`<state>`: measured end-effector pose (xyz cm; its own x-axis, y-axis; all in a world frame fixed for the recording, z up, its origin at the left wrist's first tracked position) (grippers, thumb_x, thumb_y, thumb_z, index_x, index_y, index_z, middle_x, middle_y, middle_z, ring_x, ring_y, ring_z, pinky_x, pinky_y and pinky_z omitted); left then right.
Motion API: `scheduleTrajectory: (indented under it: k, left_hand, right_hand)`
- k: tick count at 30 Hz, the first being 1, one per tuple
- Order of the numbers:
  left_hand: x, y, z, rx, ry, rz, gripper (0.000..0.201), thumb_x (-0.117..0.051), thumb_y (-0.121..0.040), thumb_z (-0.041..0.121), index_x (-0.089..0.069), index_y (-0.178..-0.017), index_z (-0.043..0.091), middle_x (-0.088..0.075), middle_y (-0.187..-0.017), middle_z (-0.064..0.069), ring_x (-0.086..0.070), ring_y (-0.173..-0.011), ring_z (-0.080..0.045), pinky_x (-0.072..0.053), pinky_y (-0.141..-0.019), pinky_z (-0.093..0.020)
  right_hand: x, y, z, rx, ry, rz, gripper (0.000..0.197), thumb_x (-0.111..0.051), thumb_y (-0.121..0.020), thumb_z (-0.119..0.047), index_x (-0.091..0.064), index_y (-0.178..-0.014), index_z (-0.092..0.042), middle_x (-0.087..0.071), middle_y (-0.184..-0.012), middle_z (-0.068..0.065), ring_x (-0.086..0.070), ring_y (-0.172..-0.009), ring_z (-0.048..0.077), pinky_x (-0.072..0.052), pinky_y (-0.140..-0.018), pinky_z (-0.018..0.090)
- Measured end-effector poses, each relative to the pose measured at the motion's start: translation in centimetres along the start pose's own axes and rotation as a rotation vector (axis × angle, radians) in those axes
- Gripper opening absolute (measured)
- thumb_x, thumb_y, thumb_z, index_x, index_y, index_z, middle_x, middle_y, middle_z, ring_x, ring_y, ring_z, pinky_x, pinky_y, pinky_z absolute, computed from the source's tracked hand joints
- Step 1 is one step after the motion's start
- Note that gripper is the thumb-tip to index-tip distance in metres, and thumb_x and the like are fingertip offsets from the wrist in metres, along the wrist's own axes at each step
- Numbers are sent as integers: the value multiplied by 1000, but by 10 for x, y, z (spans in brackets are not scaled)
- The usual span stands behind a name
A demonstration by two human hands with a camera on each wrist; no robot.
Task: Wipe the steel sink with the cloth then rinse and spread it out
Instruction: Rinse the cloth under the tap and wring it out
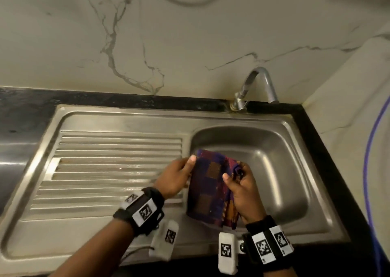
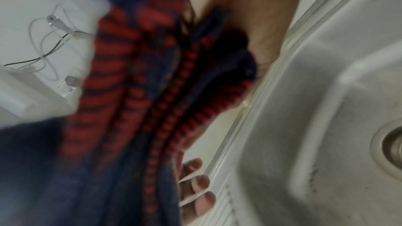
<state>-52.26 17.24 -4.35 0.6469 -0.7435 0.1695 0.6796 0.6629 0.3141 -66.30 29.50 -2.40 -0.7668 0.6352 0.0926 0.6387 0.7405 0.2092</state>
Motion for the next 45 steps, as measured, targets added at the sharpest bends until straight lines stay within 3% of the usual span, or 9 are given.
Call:
scheduleTrajectory:
  k: [3,6,11,16,20,24,37,41,45]
  left_hand:
    - [-19,-56,40,-149,-475,19,31,-45,-97,36,-63,-90,11,-64,-82,-4,-58,-77,-19,-44,-70,-31]
    - [-49,-111,78,-271,-772,-5,32,-50,-91,34,-57,-119,18,-63,-117,-8,-60,-105,-28,-48,-87,-36]
    - [-95,-187,127,-399,-1133,-65,58,-48,-91,19,-29,-146,21,-15,-158,1,-35,-135,-30,-49,-93,-50]
    - [-118,-233,141,-456,-1391,-121,64,-47,-88,6,-26,-148,12,-16,-157,-4,-15,-145,-29,-48,-93,-47]
    - [-125,-239,165,-550,-1436,-63,37,-37,-94,3,-51,-129,1,-50,-134,-16,-49,-124,-34,-50,-88,-42]
    - [-121,-240,171,-509,-1516,-41,27,-40,-94,2,-61,-112,-1,-62,-111,-17,-62,-98,-39,-47,-76,-41]
    - [-84,-249,134,-460,-1266,46,42,-42,-91,3,-58,-127,20,-66,-107,-15,-62,-96,-39,-51,-79,-43]
    - [-74,-232,131,-577,-954,176,44,-50,-89,6,-50,-133,12,-52,-131,-13,-53,-115,-34,-51,-91,-45]
    - [-70,-208,106,-448,-582,196,32,-52,-90,14,-59,-121,14,-58,-120,-11,-59,-105,-27,-50,-89,-37]
  right_hand:
    - [48,-16,6,-5,-6,67,32,-70,-82,-8,-55,-106,-24,-70,-104,6,-67,-99,24,-49,-97,52]
    - [95,-25,8,-10,-5,157,43,-81,-65,-40,-57,-100,-32,-72,-100,3,-68,-96,19,-51,-93,48]
    - [155,-41,14,-17,4,248,65,-79,-65,-41,-51,-119,-17,-67,-111,8,-66,-102,23,-53,-91,49]
    - [187,-58,14,-15,36,271,91,-77,-49,-67,-48,-122,-21,-70,-101,-9,-68,-94,7,-54,-79,32]
    - [203,-75,15,-22,42,289,54,-71,-77,-29,-48,-124,-19,-68,-107,-2,-65,-104,20,-53,-91,49]
    - [210,-85,12,-10,15,306,75,-77,-56,-59,-51,-118,-25,-67,-111,-1,-66,-102,19,-52,-91,53]
    - [212,-88,7,-9,-37,370,91,-78,-53,-65,-49,-124,-15,-65,-117,9,-65,-107,27,-53,-89,53]
    - [196,-97,6,-11,-68,336,30,-66,-85,-19,-53,-112,-22,-66,-109,2,-62,-108,28,-53,-90,47]
    - [173,-117,5,-35,-70,271,38,-53,-88,6,-52,-107,-27,-67,-106,-1,-64,-101,19,-52,-86,41]
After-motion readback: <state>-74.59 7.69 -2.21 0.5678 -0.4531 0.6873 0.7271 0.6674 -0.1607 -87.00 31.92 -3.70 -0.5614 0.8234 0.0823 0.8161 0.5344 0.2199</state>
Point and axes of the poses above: each hand's wrist, its own y-axis away from the middle knuckle, its own x-axis out of the back of the hand, z = x × y, the point moved 9 cm from there along -y, towards the middle knuckle
